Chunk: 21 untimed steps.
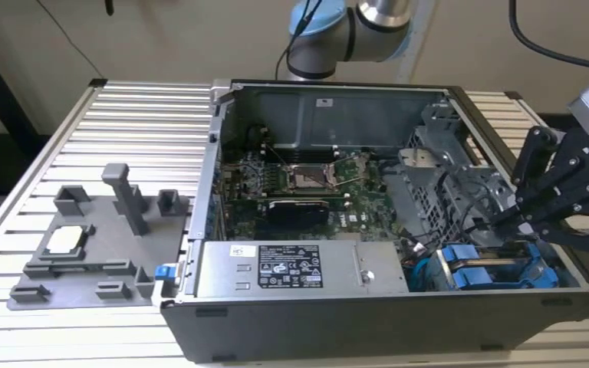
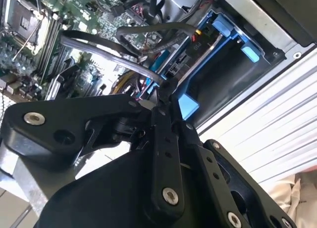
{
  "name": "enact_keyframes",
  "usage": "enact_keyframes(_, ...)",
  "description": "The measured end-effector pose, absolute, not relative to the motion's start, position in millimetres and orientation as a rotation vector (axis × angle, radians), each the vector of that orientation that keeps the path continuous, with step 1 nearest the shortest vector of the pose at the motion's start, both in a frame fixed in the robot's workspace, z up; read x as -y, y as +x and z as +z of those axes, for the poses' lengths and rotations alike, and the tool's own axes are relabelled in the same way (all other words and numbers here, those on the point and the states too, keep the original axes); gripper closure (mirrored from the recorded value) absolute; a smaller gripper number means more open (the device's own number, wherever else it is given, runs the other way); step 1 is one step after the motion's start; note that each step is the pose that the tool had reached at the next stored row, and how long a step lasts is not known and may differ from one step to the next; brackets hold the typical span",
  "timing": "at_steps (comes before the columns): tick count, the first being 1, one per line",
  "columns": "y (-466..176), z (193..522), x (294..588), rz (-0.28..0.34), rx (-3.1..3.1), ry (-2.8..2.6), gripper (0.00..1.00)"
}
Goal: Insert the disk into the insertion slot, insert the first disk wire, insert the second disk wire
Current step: 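Insert the second disk wire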
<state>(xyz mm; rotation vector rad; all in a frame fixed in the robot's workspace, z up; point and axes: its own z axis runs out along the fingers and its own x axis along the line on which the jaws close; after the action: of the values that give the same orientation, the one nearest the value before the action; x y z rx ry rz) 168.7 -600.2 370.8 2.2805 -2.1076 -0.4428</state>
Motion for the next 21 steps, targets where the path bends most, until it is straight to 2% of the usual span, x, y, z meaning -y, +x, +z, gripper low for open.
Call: enact_keyframes(21,167.4,358.2,600.2,-0.417,2.159,2.267,0.84)
